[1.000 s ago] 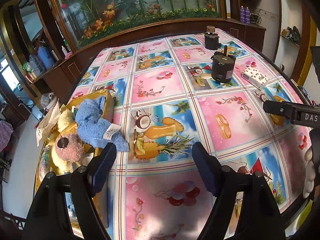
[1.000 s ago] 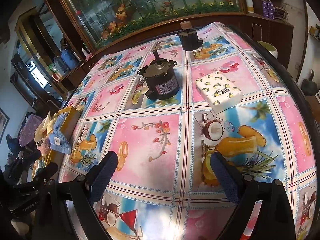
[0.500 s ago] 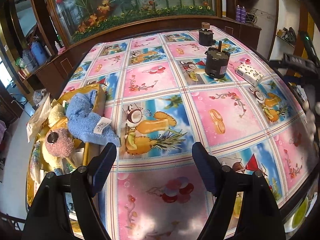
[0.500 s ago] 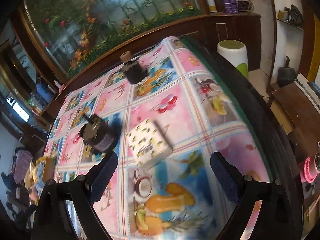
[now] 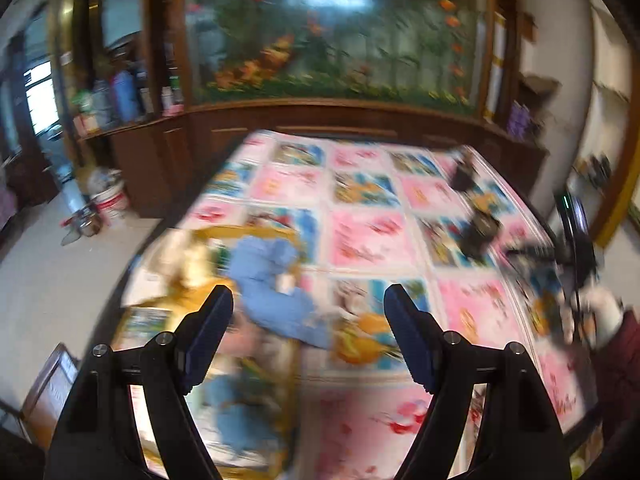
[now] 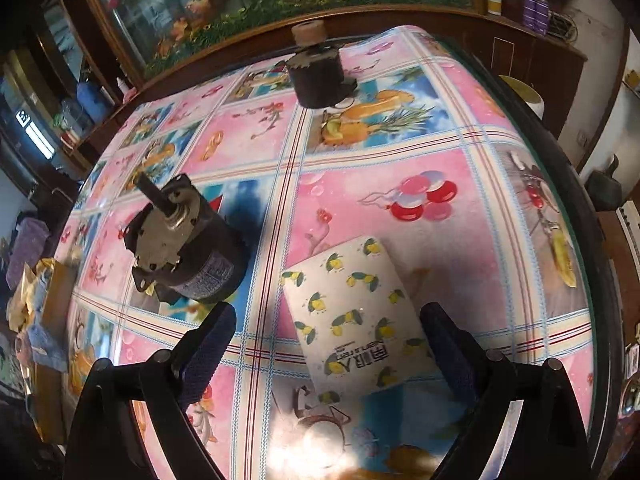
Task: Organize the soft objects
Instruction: 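Grasp the lemon-print tissue pack with the right tool, then carry the tissue pack into the foam box with the right tool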
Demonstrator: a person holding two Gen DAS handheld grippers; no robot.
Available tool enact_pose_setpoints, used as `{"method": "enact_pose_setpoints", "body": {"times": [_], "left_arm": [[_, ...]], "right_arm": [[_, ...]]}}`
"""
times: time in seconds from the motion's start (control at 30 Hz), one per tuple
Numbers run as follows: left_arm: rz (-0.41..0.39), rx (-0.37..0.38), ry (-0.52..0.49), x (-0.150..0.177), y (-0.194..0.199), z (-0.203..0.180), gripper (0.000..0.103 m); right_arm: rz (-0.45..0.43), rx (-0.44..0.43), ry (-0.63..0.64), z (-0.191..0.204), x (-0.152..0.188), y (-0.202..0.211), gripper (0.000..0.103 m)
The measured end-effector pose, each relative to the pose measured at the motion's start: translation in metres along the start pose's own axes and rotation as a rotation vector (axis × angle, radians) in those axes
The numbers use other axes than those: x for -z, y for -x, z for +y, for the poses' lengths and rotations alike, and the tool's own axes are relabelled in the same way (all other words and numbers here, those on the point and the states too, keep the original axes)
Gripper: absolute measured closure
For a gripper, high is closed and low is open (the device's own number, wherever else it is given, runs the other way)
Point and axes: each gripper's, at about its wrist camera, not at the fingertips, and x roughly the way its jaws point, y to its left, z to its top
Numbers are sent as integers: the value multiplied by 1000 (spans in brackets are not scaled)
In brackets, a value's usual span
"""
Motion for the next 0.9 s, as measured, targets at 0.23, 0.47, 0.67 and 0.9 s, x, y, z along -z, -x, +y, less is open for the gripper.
{"method": "enact_pose_setpoints", "body": {"times": [0.23,0.47,0.67,0.9], "left_arm": [[26,0,55,4,-2,31,25],[62,31,54,7,-17,38,25],[103,88,119,16,-23,43,25],[57,-12,215,18,-11,88,25]], "right_arm": [[-34,-73,-20,-4,9,26,50],[-69,-153,-64,-22,34,87,50],[12,-252,133,69,62,71,50],[79,-413,214,144,85,59,50]]}}
